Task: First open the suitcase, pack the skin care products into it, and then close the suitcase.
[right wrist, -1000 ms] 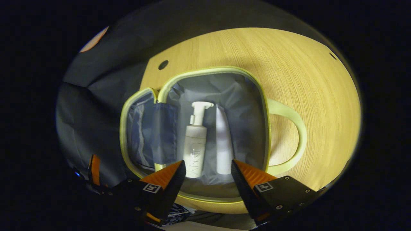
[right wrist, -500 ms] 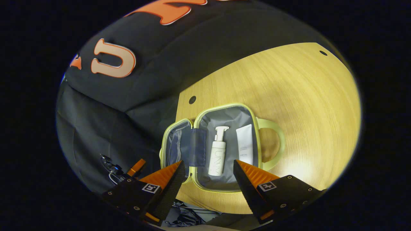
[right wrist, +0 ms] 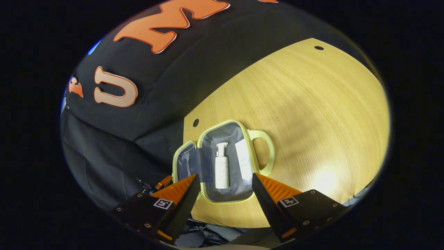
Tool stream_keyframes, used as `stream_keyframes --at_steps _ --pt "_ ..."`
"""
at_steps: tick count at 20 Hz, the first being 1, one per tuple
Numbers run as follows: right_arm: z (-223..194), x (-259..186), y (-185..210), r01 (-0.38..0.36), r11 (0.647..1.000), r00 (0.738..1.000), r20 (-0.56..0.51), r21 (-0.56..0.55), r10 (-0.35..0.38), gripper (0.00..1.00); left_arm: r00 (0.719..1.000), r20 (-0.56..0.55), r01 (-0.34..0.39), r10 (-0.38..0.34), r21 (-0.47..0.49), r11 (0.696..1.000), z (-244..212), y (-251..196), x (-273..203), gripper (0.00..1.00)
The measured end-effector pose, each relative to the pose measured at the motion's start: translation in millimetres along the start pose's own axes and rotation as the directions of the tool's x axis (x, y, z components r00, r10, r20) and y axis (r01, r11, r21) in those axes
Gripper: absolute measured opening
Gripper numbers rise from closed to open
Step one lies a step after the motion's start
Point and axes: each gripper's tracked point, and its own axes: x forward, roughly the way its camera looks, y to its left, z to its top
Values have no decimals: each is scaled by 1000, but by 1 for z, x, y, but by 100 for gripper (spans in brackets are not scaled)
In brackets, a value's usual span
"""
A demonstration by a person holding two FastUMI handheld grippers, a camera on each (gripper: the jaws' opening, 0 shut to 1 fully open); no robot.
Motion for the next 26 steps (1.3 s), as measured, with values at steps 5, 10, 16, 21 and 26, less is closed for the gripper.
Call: stream_keyframes --at_steps 5,10,16,21,26 --pt "-2 -1 -4 -3 1000 1000 9 8 3 95 996 -11 -92 93 34 995 -2 10 1 31" --pt "-11 4 -2 -19 1000 1000 -8 -4 19 95 987 57 -157 147 248 956 12 -38 -19 12" --pt "-9 4 -3 -57 998 998 -15 -19 57 95 994 108 -31 -12 382 924 32 -170 -86 12" --pt "1 -2 -16 -86 996 996 -18 -23 86 95 995 95 -12 -43 518 856 -2 -269 -112 11" --pt "17 -12 -43 -103 995 995 -12 -8 103 95 996 66 5 -58 615 789 -51 -352 -113 12"
